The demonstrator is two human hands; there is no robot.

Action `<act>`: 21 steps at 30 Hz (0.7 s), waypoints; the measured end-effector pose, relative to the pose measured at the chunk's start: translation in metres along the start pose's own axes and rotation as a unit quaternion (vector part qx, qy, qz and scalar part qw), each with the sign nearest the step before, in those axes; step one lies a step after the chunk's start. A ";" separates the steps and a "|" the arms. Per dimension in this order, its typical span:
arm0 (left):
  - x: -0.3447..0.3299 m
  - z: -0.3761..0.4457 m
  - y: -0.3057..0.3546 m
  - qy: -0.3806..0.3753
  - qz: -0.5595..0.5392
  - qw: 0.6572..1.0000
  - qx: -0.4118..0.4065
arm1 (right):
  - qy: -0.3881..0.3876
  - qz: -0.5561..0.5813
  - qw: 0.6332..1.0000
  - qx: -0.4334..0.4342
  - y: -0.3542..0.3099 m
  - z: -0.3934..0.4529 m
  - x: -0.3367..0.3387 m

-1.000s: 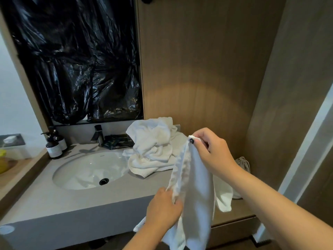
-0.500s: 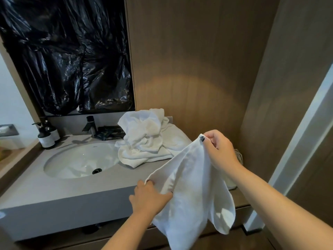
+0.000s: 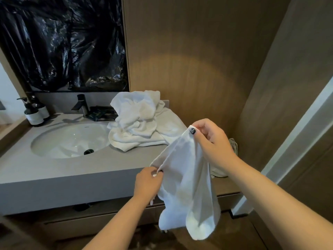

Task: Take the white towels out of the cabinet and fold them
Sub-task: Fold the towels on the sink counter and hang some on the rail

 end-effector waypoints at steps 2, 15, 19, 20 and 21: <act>-0.004 0.005 -0.025 -0.025 -0.077 0.996 0.028 | 0.034 -0.007 0.999 -0.021 0.014 0.008 0.010; 0.087 0.054 -0.087 -0.160 -0.063 0.985 -0.015 | 0.185 -0.002 0.956 -0.227 0.132 0.051 0.027; 0.119 0.081 -0.107 -0.113 -0.227 0.967 0.014 | 0.223 0.032 0.942 -0.249 0.150 0.069 0.014; 0.126 0.089 -0.116 -0.094 -0.295 0.950 0.034 | 0.228 0.042 0.940 -0.251 0.154 0.075 0.010; 0.132 0.096 -0.122 -0.085 -0.355 0.930 0.048 | 0.229 0.051 0.939 -0.252 0.157 0.082 0.004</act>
Point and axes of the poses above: each hand's wrist, its own z-axis towards the middle knuckle, its own x-axis out of the back of the hand, y = z × x, the point moved 7 cm from there along z, towards the middle knuckle, and after that the axes turned 10 degrees about -y, right-handed, at the moved point
